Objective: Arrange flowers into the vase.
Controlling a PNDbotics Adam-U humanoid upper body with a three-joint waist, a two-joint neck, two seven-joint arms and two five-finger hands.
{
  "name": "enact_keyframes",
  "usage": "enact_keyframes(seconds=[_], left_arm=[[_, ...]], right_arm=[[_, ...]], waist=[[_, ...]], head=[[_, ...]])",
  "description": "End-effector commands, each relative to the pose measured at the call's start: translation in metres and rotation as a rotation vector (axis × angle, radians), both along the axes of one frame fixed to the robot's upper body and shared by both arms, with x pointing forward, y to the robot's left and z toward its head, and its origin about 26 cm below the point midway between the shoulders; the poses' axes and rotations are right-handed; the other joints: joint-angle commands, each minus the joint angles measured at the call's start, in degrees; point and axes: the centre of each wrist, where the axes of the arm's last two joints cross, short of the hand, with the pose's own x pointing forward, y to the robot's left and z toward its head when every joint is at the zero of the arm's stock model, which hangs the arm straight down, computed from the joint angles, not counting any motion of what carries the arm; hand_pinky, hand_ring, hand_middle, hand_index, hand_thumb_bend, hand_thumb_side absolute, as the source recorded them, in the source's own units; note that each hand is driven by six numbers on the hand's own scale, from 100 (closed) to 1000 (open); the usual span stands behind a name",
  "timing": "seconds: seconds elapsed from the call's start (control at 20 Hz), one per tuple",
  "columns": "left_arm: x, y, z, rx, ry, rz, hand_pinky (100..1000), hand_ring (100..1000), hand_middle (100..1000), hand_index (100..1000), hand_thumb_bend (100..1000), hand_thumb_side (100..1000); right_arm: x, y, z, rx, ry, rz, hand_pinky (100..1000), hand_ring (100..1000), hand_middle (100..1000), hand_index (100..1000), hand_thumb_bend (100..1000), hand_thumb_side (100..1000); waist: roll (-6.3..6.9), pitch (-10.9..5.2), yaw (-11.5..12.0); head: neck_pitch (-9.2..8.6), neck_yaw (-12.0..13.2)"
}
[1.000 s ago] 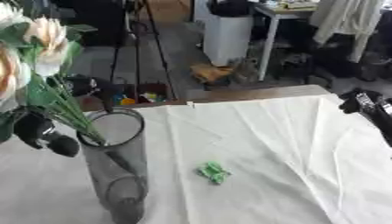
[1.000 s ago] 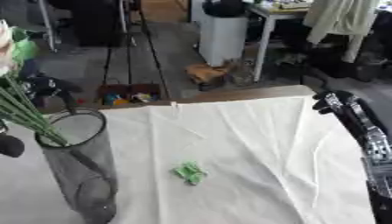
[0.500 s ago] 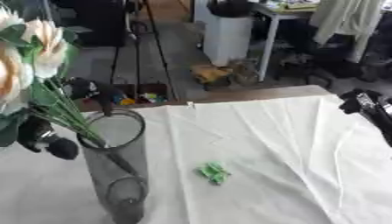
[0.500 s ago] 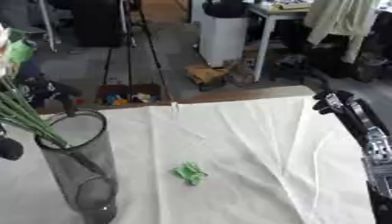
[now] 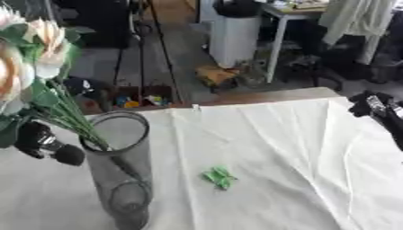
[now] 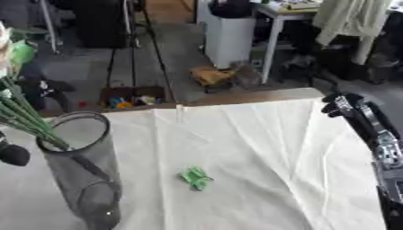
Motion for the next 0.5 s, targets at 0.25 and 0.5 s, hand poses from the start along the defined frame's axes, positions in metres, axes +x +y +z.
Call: enact_keyframes(seconds=[0.25, 0.5], left_arm=[[-0.0045, 0.0043, 0.0093, 0.015, -0.05, 0.07, 868, 756, 606, 913, 1000, 774], [-0.0076, 0.0051, 0.0046, 0.009, -0.034, 0.074, 868, 752, 601, 910, 1000, 783]], right_arm=[[-0.0008, -0.0081, 0.0174, -0.026, -0.04, -0.014, 662, 646, 689, 517, 100, 960], [-0.0008, -0.0081, 0.0177, -0.026, -0.04, -0.014, 662, 646, 689, 517, 100, 960]], waist=[[0.07, -0.71, 0.0], [0.12, -0.73, 0.0]], head=[[-0.47, -0.2], [-0.45, -0.2]])
